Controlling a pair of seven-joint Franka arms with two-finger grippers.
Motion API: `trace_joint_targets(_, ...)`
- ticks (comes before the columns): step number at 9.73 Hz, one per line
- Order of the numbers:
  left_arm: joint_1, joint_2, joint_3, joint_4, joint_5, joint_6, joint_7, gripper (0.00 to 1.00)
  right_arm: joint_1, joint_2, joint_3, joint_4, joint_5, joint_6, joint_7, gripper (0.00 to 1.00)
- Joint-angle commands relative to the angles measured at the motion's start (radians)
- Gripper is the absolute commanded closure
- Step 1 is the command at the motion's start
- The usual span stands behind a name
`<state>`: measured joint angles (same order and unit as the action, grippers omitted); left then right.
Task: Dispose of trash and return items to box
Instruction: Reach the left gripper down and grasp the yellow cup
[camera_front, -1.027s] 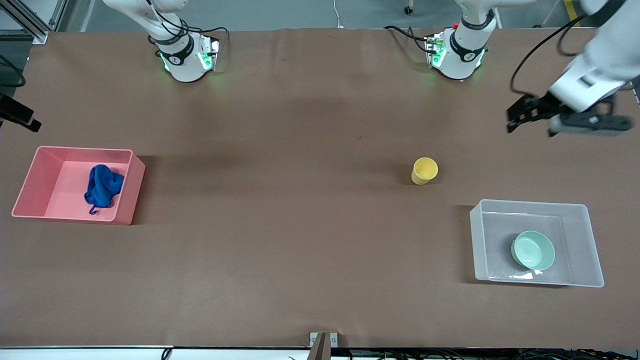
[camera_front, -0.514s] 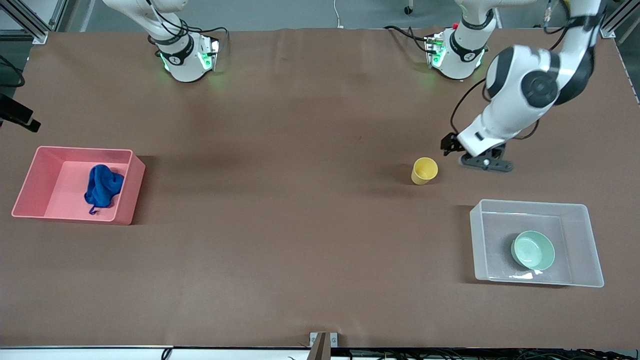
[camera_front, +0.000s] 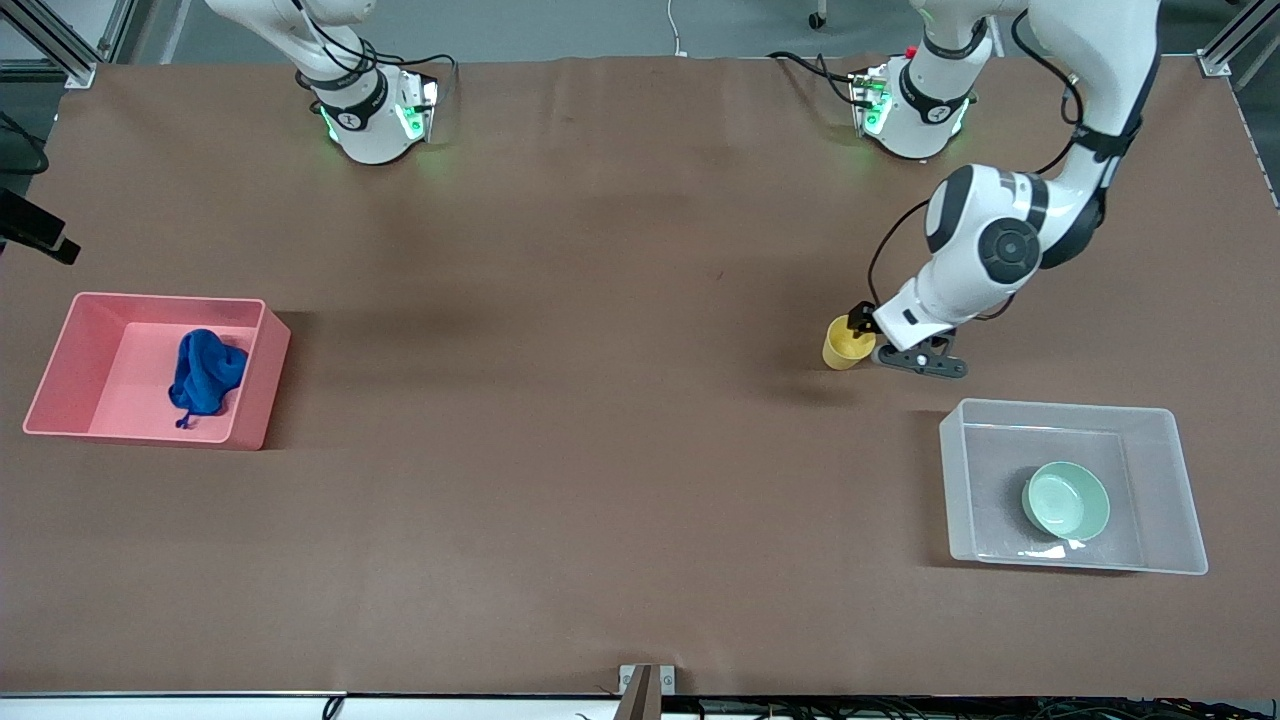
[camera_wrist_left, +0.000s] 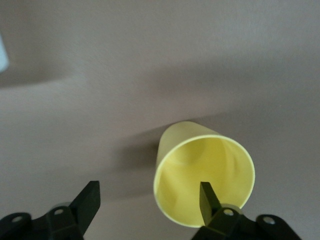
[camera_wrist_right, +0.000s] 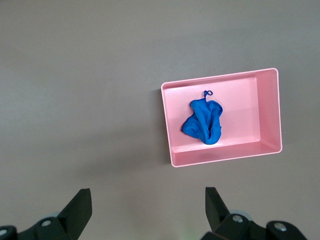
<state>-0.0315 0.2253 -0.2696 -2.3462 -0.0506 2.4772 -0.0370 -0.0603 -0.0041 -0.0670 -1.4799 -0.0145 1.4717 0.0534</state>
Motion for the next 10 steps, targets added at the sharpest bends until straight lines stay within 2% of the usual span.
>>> trace_joint_targets(1,-0.004,0.028,-0.003,-0.041,0.021,0.052,-0.033,1.00,-0.007,-0.011,0.001,-0.011,0.010,0.001,-0.009,0.00)
trace_joint_targets(5,-0.001,0.075,0.006,0.001,0.020,0.132,-0.041,1.00,-0.010,-0.011,0.001,-0.011,0.010,-0.002,-0.009,0.00)
trace_joint_targets(7,-0.002,-0.008,0.041,0.016,0.020,0.118,-0.064,1.00,-0.012,-0.011,0.001,-0.011,0.010,-0.001,-0.009,0.00)
trace_joint_targets(8,-0.008,-0.059,0.084,0.039,0.020,0.082,-0.060,1.00,-0.012,-0.011,0.001,-0.011,0.010,-0.001,-0.009,0.00)
trace_joint_targets(9,-0.018,-0.090,0.113,0.106,0.021,-0.034,-0.058,1.00,-0.012,-0.011,0.001,-0.011,0.010,-0.001,-0.009,0.00)
trace_joint_targets(10,-0.016,-0.083,0.115,0.222,0.020,-0.163,-0.061,1.00,-0.012,-0.011,0.001,-0.011,0.010,-0.001,-0.007,0.00)
